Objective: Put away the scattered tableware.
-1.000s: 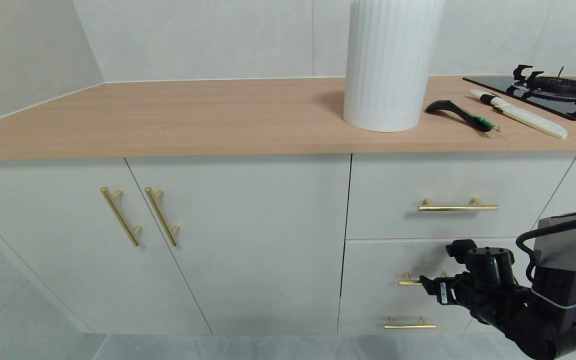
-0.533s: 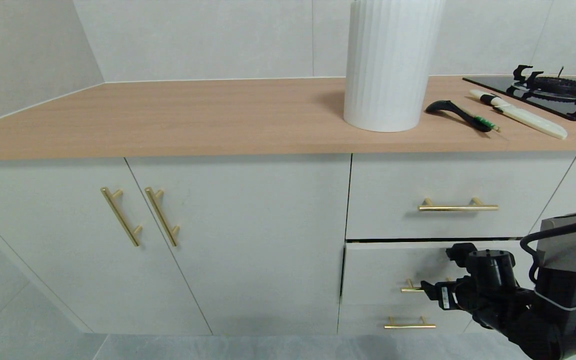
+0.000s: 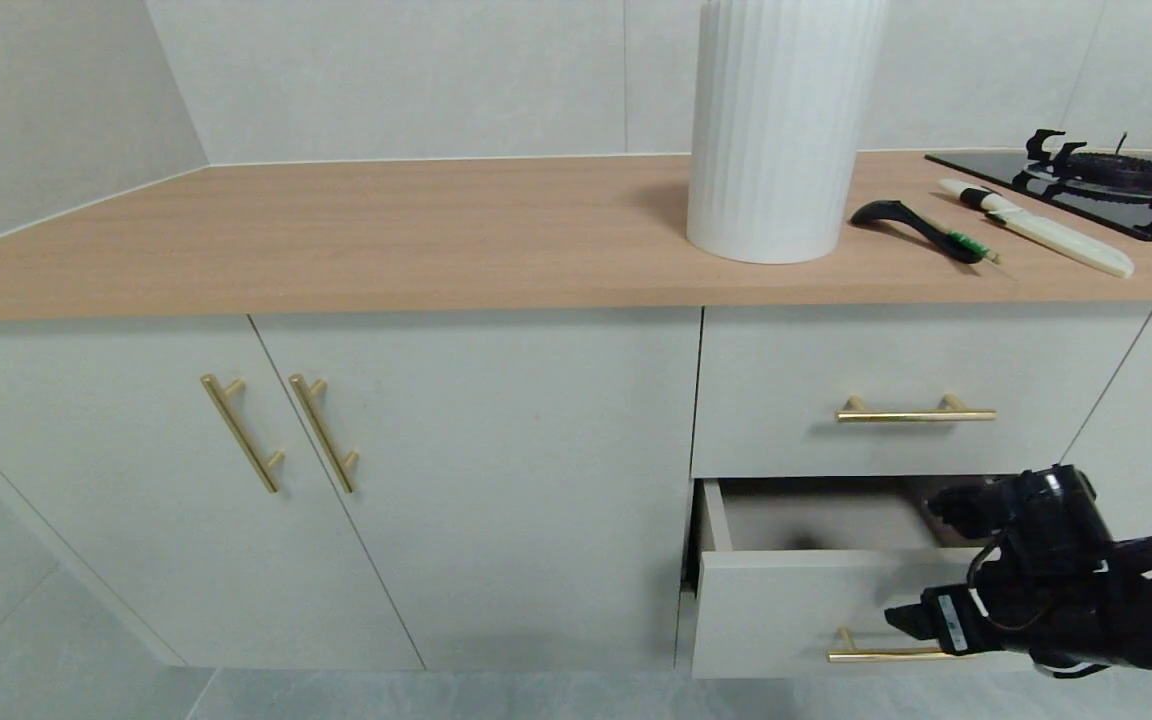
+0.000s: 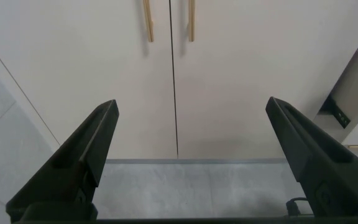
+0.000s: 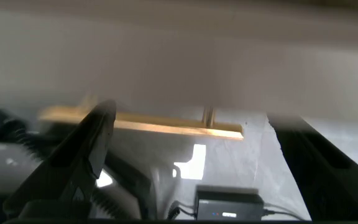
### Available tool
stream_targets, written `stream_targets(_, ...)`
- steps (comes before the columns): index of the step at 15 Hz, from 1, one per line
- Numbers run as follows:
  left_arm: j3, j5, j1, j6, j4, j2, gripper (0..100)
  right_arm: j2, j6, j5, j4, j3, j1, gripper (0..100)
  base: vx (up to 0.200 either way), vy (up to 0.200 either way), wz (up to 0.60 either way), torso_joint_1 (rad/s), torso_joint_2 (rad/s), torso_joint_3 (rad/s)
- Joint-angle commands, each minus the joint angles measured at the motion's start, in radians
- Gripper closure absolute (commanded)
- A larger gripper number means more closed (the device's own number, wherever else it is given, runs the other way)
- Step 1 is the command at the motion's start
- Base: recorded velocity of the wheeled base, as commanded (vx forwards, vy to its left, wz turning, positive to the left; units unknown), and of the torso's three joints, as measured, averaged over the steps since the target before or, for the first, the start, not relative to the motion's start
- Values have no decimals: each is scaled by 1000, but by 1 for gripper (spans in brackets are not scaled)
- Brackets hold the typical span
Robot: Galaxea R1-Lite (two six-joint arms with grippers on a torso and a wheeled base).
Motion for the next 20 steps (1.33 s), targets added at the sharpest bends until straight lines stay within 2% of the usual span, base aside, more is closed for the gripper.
stream_targets(1, 0, 0, 0, 0, 0, 1, 0, -312, 1, 1, 202, -74, 61, 0, 0, 0, 0, 0, 0, 0)
stream_targets(3, 0, 0, 0, 0, 0, 1, 0, -395, 3, -6, 248, -91, 84, 0, 0, 0, 0, 0, 0, 0)
stream_targets(6, 0, 0, 0, 0, 0, 1, 0, -395, 35, -17, 233, -114, 91, 0, 0, 0, 0, 0, 0, 0)
stream_targets(8, 0, 0, 0, 0, 0, 1, 0, -349, 58, -20, 165, -105, 91, 0, 0, 0, 0, 0, 0, 0)
stream_targets(12, 0, 0, 0, 0, 0, 1, 0, -255, 59, -37, 129, -98, 91, 0, 0, 0, 0, 0, 0, 0)
stream_targets(20, 0, 0, 0, 0, 0, 1, 0, -106, 61, -65, -89, -42, 106, 0, 0, 0, 0, 0, 0, 0)
